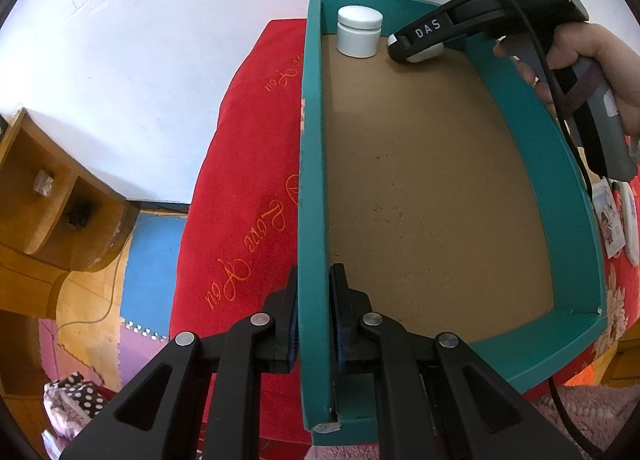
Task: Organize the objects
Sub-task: 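Carry the earbud case into the tray beside the jar and release, then move the right tool back to the grey remote control and grasp it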
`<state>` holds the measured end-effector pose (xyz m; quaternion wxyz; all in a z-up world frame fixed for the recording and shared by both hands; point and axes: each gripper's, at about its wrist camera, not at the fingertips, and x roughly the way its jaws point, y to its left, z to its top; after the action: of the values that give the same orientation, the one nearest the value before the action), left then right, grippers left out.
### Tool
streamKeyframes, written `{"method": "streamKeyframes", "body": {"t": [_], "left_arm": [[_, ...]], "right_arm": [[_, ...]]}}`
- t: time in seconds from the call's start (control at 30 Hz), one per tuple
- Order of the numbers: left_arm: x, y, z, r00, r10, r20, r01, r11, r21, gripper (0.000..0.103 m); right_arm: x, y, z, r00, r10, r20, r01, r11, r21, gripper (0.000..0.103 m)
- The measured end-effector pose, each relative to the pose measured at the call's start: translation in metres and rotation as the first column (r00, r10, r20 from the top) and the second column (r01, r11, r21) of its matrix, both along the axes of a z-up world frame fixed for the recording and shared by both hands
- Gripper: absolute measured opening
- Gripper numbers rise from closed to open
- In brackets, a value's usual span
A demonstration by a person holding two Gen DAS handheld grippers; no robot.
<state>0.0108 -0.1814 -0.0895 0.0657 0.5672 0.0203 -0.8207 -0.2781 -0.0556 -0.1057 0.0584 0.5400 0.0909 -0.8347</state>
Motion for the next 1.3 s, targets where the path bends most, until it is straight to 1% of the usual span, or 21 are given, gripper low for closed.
{"method": "streamKeyframes", "body": {"t": [0.1, 0.13, 0.17, 0.2, 0.3, 0.37, 0.47, 0.67, 0.73, 0.8, 0.9, 0.97, 1.03, 1.07, 1.1, 1.2, 1.23, 1.3], "left_arm": [[0.000, 0.001, 0.000, 1.000, -0.001, -0.003, 0.001, 1.000, 0.000, 0.013], [0.001, 0.001, 0.000, 1.000, -0.001, -0.003, 0.001, 1.000, 0.000, 0.013], [0.000, 0.001, 0.000, 1.000, -0.001, -0.004, 0.001, 1.000, 0.000, 0.013], [0.001, 0.001, 0.000, 1.000, 0.000, -0.004, 0.000, 1.000, 0.001, 0.013], [0.002, 0.003, 0.001, 1.000, 0.003, -0.007, -0.003, 1.000, 0.004, 0.013], [0.002, 0.004, 0.001, 1.000, 0.003, -0.008, -0.003, 1.000, 0.003, 0.013], [0.002, 0.005, 0.002, 1.000, 0.000, -0.010, 0.000, 1.000, -0.004, 0.013], [0.000, 0.005, 0.002, 1.000, 0.002, -0.010, -0.002, 1.000, -0.004, 0.013], [0.001, 0.004, 0.001, 1.000, 0.005, -0.010, -0.005, 1.000, -0.001, 0.013], [0.000, 0.004, 0.001, 1.000, 0.007, -0.010, -0.007, 1.000, 0.001, 0.013], [0.001, 0.003, 0.002, 1.000, 0.007, -0.009, -0.007, 1.000, 0.001, 0.013], [0.001, 0.003, 0.002, 1.000, 0.007, -0.007, -0.007, 1.000, 0.002, 0.013], [0.002, 0.003, 0.002, 1.000, 0.006, -0.007, -0.006, 1.000, 0.001, 0.013], [0.002, 0.003, 0.002, 1.000, 0.004, -0.006, -0.004, 1.000, -0.002, 0.013], [0.002, 0.003, 0.002, 1.000, 0.003, -0.005, -0.003, 1.000, -0.005, 0.013], [0.001, 0.003, 0.002, 1.000, -0.005, -0.001, 0.004, 1.000, -0.016, 0.013], [0.001, 0.003, 0.002, 1.000, -0.005, 0.000, 0.005, 1.000, -0.016, 0.013], [0.003, 0.005, 0.001, 1.000, -0.005, 0.001, 0.005, 1.000, -0.016, 0.013]], "right_arm": [[0.001, 0.001, 0.001, 1.000, 0.003, -0.007, -0.003, 1.000, -0.003, 0.056], [0.002, 0.001, 0.001, 1.000, 0.006, -0.007, -0.006, 1.000, -0.002, 0.059], [0.003, 0.003, 0.002, 1.000, 0.005, -0.004, -0.005, 1.000, -0.005, 0.066], [0.005, 0.005, 0.003, 1.000, -0.004, 0.001, 0.004, 1.000, -0.020, 0.069], [0.011, 0.013, 0.012, 0.999, -0.033, -0.023, 0.031, 0.996, -0.078, 0.072], [0.018, 0.018, 0.021, 0.998, -0.046, -0.041, 0.042, 0.994, -0.098, 0.075], [0.030, 0.025, 0.038, 0.996, -0.054, -0.070, 0.044, 0.989, -0.138, 0.075], [0.069, 0.039, 0.073, 0.991, -0.067, -0.114, 0.040, 0.973, -0.227, 0.076], [0.088, 0.045, 0.083, 0.989, -0.080, -0.127, 0.048, 0.970, -0.239, 0.076], [0.103, 0.043, 0.090, 0.985, -0.098, -0.141, 0.060, 0.966, -0.250, 0.077], [0.134, 0.059, 0.097, 0.977, -0.146, -0.153, 0.103, 0.960, -0.260, 0.077], [0.157, 0.074, 0.098, 0.969, -0.192, -0.157, 0.150, 0.958, -0.246, 0.077], [0.180, 0.092, 0.096, 0.959, -0.236, -0.153, 0.203, 0.957, -0.208, 0.078], [0.182, 0.093, 0.091, 0.955, -0.261, -0.141, 0.232, 0.954, -0.192, 0.078], [0.192, 0.104, 0.089, 0.949, -0.289, -0.124, 0.264, 0.947, -0.185, 0.078], [0.221, 0.133, 0.070, 0.910, -0.408, -0.078, 0.390, 0.903, -0.177, 0.078], [0.233, 0.145, 0.064, 0.886, -0.460, -0.062, 0.444, 0.880, -0.169, 0.078], [0.249, 0.159, 0.055, 0.854, -0.519, -0.047, 0.506, 0.847, -0.165, 0.078]]}}
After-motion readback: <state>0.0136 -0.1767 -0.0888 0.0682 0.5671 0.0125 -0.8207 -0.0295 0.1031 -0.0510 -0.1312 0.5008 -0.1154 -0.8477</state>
